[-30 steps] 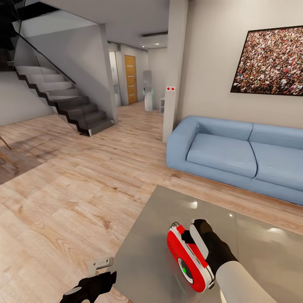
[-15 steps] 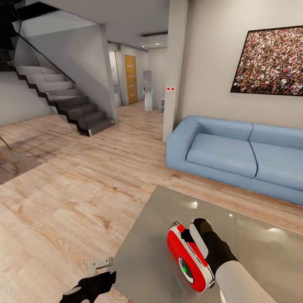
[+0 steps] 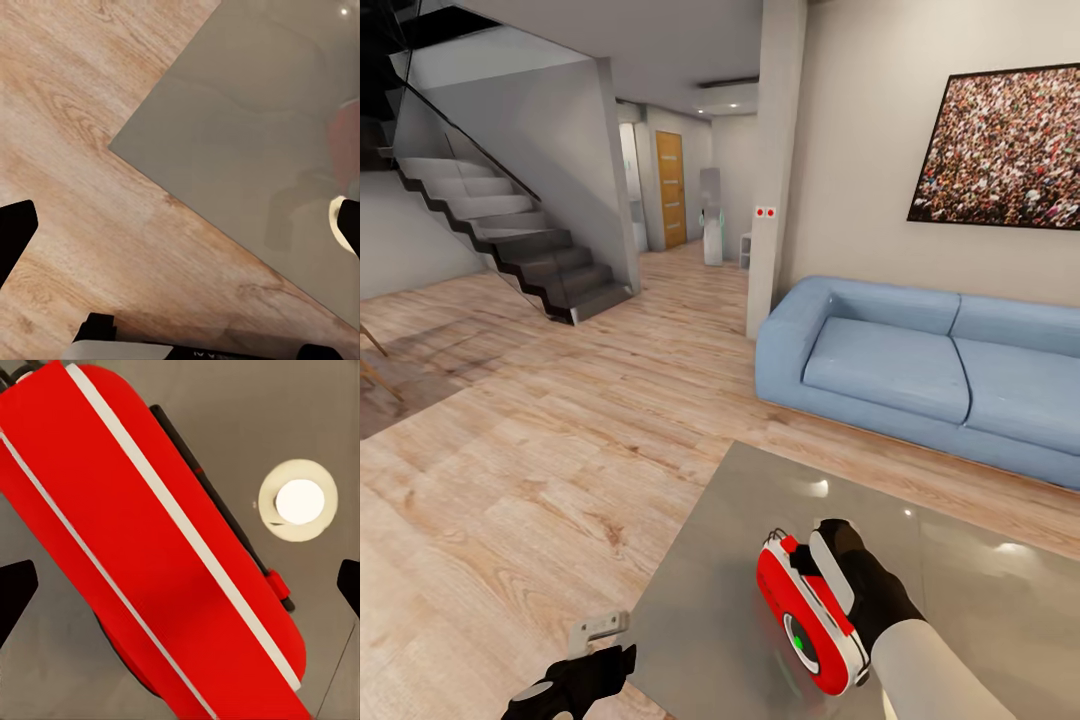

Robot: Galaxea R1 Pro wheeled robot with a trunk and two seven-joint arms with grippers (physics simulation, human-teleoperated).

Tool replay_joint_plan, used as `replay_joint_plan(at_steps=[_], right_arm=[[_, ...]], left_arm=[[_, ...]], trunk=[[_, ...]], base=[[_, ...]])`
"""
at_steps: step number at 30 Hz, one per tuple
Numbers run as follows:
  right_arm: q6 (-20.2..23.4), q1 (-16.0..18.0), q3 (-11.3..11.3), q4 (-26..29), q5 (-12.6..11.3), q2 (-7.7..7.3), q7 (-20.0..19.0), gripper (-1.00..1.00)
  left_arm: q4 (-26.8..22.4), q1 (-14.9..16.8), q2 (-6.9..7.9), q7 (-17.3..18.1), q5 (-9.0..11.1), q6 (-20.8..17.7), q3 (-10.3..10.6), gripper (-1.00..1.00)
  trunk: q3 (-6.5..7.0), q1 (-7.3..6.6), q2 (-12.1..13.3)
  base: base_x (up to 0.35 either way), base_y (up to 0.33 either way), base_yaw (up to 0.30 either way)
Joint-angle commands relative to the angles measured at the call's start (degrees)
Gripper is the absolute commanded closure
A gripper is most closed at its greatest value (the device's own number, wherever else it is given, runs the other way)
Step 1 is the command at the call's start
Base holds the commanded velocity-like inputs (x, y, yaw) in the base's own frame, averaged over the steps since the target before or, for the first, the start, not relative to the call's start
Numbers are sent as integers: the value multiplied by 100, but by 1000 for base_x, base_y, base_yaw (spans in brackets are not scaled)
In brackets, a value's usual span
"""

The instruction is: Turn on the radio receiver that's on the table in the living room.

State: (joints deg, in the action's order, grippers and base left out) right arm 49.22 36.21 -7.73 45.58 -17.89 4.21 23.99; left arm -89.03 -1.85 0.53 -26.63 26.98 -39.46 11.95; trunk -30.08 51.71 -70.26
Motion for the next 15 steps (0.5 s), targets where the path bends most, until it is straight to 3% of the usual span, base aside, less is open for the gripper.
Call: replay_joint_plan(at_steps=[1, 15], right_arm=[[0, 0, 0, -1, -1, 0, 0, -100], [0, 0, 0, -5, 2, 1, 0, -100]], left_arm=[[0, 0, 0, 0, 0, 0, 0, -100], [0, 0, -9, 0, 0, 0, 0, -100]], trunk=[[19, -23, 42], [270, -330, 603]], base=[[0, 0, 0], [0, 0, 0]])
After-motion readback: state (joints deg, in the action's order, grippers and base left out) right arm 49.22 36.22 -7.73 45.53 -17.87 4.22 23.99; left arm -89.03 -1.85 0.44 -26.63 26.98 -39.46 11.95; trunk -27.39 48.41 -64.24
